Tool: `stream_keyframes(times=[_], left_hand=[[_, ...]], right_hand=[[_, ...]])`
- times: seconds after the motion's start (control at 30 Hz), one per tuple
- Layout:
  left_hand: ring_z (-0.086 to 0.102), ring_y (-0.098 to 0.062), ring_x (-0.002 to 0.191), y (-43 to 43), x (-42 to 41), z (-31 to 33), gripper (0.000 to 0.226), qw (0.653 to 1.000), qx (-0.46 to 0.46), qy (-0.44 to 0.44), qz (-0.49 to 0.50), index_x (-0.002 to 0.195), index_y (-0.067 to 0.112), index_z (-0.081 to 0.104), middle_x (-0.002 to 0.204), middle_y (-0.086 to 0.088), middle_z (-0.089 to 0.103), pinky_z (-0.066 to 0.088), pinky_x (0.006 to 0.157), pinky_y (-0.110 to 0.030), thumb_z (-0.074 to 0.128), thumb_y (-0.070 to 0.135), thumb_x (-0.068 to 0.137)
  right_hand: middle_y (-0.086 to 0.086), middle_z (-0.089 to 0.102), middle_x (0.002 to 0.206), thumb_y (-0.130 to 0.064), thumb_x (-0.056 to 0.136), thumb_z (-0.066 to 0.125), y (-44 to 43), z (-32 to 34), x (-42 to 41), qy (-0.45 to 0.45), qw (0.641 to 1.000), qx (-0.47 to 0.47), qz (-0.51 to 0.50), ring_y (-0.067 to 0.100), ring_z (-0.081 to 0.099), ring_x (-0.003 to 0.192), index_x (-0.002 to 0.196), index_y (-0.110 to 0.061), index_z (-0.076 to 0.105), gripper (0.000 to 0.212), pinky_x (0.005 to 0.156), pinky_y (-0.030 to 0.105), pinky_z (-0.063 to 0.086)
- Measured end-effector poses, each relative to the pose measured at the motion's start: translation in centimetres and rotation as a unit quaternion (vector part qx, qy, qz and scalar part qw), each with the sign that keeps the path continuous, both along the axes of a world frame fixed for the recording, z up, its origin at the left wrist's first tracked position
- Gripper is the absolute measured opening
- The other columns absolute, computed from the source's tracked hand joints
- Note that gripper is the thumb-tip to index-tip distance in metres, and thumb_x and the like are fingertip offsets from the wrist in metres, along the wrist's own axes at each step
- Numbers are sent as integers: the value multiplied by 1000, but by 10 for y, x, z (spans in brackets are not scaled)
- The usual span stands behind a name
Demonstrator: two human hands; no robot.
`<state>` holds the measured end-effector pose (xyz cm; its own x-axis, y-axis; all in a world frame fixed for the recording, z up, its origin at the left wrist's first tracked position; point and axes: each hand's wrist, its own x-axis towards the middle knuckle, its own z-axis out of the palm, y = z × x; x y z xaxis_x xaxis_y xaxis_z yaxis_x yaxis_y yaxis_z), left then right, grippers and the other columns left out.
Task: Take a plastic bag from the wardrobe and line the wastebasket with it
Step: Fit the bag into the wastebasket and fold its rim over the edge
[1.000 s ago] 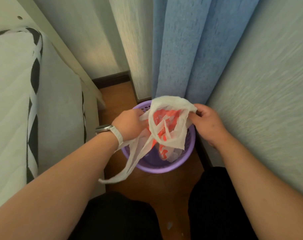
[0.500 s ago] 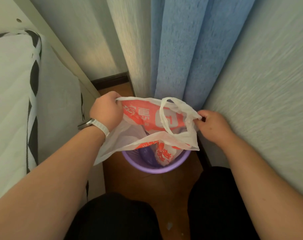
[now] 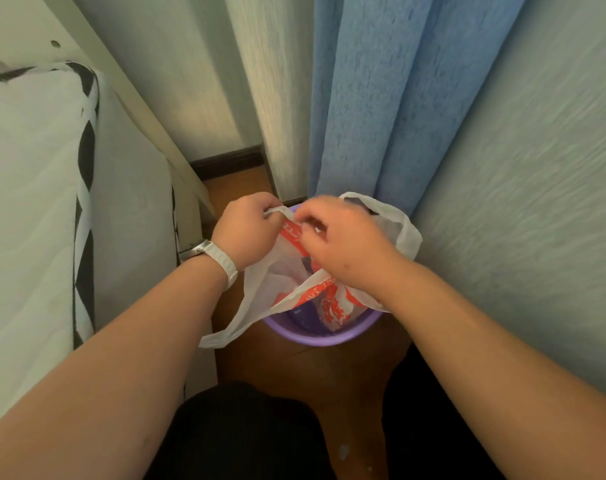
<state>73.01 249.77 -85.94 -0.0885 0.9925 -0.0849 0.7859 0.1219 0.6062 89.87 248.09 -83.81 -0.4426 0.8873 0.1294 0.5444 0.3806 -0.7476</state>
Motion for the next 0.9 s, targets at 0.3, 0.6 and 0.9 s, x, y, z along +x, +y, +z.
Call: stream_keyframes(times=[0.3, 0.6, 0.9], left_hand=[[60, -21, 81, 11, -19, -8, 25, 989, 39, 80, 122, 100, 19, 68, 89, 0, 66, 51, 69, -35, 44, 25, 95], [52, -36, 105, -2, -3, -10, 37, 946, 155, 283, -24, 116, 11, 58, 115, -15, 56, 42, 84, -45, 59, 23, 81], [46, -24, 125, -34, 20, -62, 40, 935, -6, 215, -281, 132, 25, 48, 140, 0, 47, 39, 104, -41, 44, 39, 95]], right_hand=[[6, 54, 132, -38, 88, 56, 23, -80, 54, -338, 938, -56, -44, 29, 50, 117, 133, -23, 49, 48, 91, 39, 44], [6, 21, 155, -40, 80, 68, 27, -102, 71, -223, 954, -180, -85, 29, 31, 139, 150, -37, 8, 92, 110, 43, 36], [5, 29, 152, -39, 82, 63, 35, -105, 60, -208, 965, -134, -88, 29, 36, 134, 148, -38, 8, 86, 104, 46, 42]])
